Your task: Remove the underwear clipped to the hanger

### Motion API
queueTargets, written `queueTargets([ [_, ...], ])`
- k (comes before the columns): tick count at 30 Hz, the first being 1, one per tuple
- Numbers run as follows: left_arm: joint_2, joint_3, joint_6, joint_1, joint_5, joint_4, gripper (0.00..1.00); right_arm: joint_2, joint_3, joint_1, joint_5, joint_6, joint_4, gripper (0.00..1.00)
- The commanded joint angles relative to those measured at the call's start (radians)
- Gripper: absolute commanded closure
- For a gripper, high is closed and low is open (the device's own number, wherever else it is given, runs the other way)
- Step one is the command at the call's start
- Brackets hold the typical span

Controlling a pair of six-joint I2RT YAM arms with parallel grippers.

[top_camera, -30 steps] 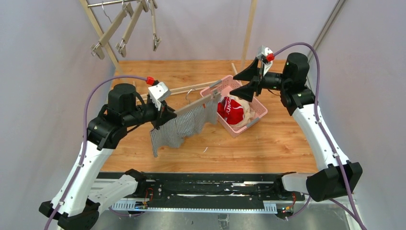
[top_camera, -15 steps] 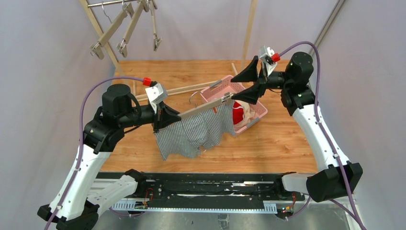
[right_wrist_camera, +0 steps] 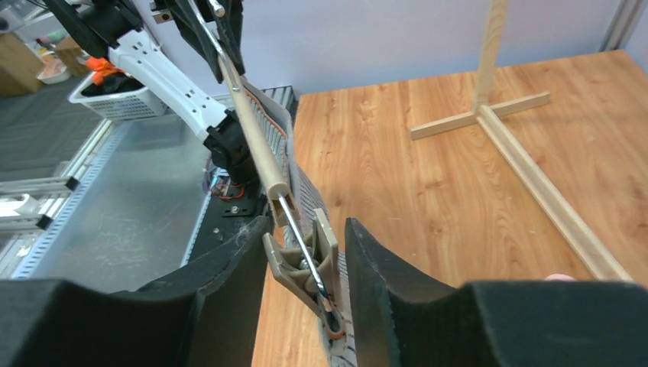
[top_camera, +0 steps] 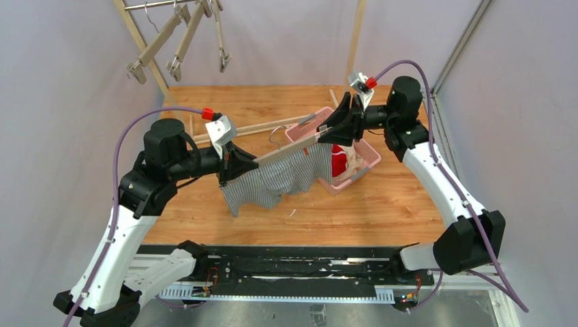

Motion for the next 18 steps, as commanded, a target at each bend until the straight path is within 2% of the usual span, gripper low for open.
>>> queueTargets([
  [1,-0.005,0.007,-0.006,-0.005,0.011,0.05,1.0,0.013,0.017,0.027,0.002,0.018,0.028,0.74],
  [2,-0.006,0.006,-0.007,-0.005,0.011,0.05,1.0,0.016,0.02,0.029,0.001,0.02,0.028,0.9],
  [3,-0.006,0.004,-0.005,-0.005,0.011,0.049,1.0,0.017,0.022,0.03,0.001,0.018,0.024,0.98],
  [8,-0.003,0.001,-0.006,-0.004,0.005,0.049,1.0,0.007,0.014,0.03,0.018,0.005,0.015,0.98],
  [10,0.0,0.001,-0.008,-0.004,0.004,0.051,1.0,0.006,0.019,0.03,0.036,-0.002,-0.008,0.72],
  [12,0.001,0.002,-0.013,-0.004,0.0,0.056,1.0,0.002,0.018,0.031,0.061,-0.011,-0.021,0.53],
  [13,-0.001,0.002,-0.018,-0.005,-0.005,0.06,1.0,-0.003,0.015,0.031,0.081,-0.012,-0.025,0.47],
  [15,-0.003,0.0,-0.031,-0.005,-0.019,0.077,1.0,-0.014,0.001,0.03,0.137,-0.01,-0.023,0.42],
  [18,-0.016,-0.015,-0.074,-0.004,-0.037,0.146,1.0,-0.056,-0.052,0.029,0.247,0.007,0.012,0.4],
])
